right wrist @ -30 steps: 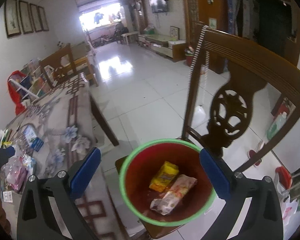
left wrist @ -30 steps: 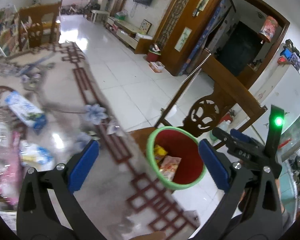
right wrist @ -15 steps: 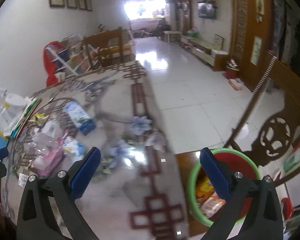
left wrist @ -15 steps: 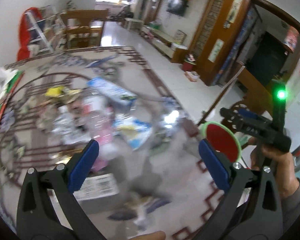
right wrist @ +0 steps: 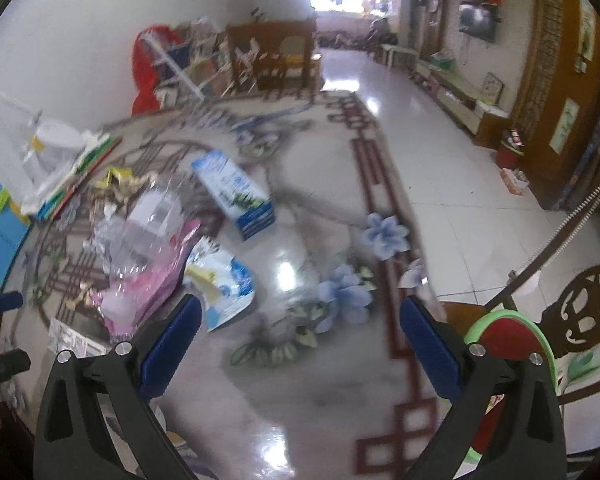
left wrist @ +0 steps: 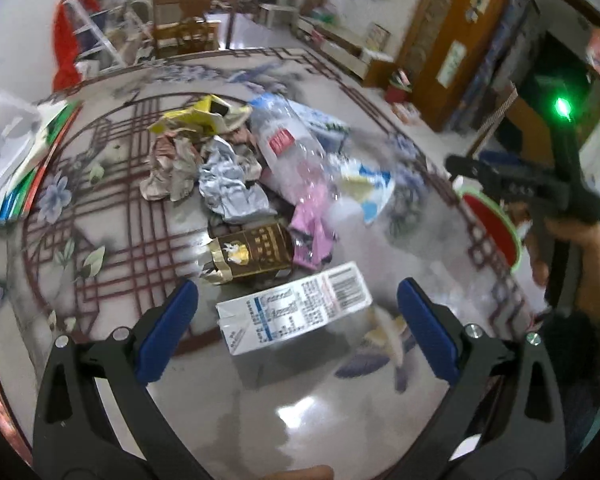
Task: Collect trash
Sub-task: 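Move both tools back over the table, then grasp the white-blue snack wrapper with the right tool while the left tool grasps the milk carton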
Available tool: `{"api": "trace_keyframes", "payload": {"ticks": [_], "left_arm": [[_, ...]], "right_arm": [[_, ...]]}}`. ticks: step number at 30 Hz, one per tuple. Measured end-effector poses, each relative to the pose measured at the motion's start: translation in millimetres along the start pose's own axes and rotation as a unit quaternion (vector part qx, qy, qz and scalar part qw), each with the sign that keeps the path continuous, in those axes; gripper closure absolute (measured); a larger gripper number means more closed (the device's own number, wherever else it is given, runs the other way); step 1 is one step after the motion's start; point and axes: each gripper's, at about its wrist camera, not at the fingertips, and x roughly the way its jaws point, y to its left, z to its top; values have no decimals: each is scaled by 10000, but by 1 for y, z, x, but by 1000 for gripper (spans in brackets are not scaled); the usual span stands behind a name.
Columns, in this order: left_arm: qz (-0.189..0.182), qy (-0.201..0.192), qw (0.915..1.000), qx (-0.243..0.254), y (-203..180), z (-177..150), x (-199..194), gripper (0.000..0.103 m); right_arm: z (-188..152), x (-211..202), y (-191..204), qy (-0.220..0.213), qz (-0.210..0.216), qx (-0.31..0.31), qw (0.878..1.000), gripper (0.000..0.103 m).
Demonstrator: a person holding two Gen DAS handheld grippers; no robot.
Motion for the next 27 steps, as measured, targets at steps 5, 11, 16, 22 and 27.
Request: {"api": "trace_keyframes", "payload": {"ticks": [5,11,16,22,27], "left_arm": [[-42,312,9984,471,-4,-5,24,5],[102,549,9958,720,-6,-9,47,5],[194,516,9941,939,-11,-8,53,5],[21,382,9909,1287,-21,-7,53,6],[-120,614,9863,1523,-27,-14,65,22]], "right_arm": [[-2,22,20,311,67,-322,9990,7],[-3,50,43,644,115,-828,9944,7],[-3,70,52,801,172,-1112,9904,7],[1,83,57,869,234,-1220,9884,7],[4,91,61,889,306,-1242,9878,7]]}}
